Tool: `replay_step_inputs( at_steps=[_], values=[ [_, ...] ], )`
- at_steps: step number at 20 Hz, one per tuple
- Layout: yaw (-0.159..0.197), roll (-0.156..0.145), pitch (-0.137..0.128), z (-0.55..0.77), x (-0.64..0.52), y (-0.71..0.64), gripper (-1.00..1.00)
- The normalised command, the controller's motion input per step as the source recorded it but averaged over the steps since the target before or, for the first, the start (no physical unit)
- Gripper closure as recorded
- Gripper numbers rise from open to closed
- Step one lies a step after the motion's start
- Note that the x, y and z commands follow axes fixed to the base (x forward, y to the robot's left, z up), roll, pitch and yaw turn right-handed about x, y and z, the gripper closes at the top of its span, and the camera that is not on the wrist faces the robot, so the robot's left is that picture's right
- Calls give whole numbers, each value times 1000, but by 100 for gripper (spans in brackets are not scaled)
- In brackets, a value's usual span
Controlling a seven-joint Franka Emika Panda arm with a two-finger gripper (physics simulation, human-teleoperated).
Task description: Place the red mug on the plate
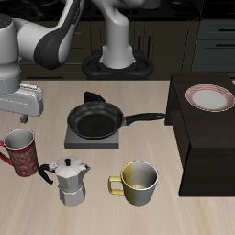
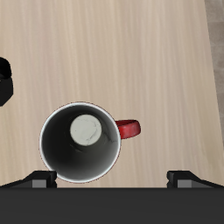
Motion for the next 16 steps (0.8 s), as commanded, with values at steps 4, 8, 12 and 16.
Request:
replay_step_inputs(
  at_steps=[4,8,12,16],
  values=[
    [-24,-20,20,-218,39,-18,-100],
    [-6,12,12,-194,12,6,-100],
    [-12,-8,13,-175,-18,-13,-100],
    [-1,3,15,-184,-3,5,-100]
  ],
)
